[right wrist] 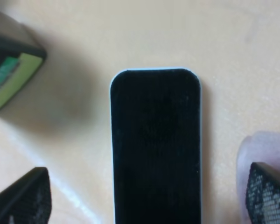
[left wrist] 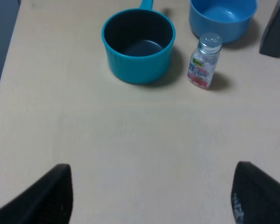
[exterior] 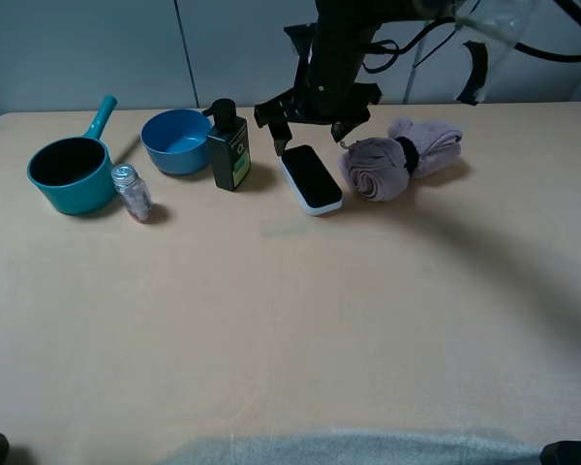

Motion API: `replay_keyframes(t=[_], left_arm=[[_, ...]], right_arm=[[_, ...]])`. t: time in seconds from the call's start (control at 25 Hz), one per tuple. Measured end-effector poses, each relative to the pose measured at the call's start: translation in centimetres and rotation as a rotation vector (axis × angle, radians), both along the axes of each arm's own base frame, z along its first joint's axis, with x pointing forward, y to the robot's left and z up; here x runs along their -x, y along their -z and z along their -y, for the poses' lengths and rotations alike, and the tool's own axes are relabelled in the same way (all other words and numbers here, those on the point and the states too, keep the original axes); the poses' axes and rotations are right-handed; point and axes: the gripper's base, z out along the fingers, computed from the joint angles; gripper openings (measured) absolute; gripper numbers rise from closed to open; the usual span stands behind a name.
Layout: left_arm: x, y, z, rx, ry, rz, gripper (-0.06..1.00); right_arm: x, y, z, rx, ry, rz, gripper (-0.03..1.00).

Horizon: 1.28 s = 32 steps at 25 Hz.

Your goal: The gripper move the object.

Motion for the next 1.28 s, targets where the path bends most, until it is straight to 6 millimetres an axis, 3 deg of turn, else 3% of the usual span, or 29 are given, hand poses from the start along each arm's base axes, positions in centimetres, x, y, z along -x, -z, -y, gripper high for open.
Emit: replay_keyframes(t=[0.2, 0.6, 0.88, 1.28], left_arm=[[0.0, 0.0, 0.0, 0.0, 0.0, 0.0, 0.77], [0.0, 0.0, 0.0, 0.0, 0.0, 0.0, 0.77], [0.0, 0.0, 0.0, 0.0, 0.0, 0.0, 0.77], [0.0, 0.0, 0.0, 0.0, 0.0, 0.0, 0.77]], right_arm=[[0.5, -3.1, 0.4, -0.023, -0.002, 0.04, 0.63], [2.5, -12.6, 2.6, -0.107, 0.004, 0.206, 0.63], [3.2, -18.6, 7.7, -0.123, 0.086, 0.331, 0.63], [5.5, -24.2, 16.5, -0.069, 0.275, 0.387, 0.63]])
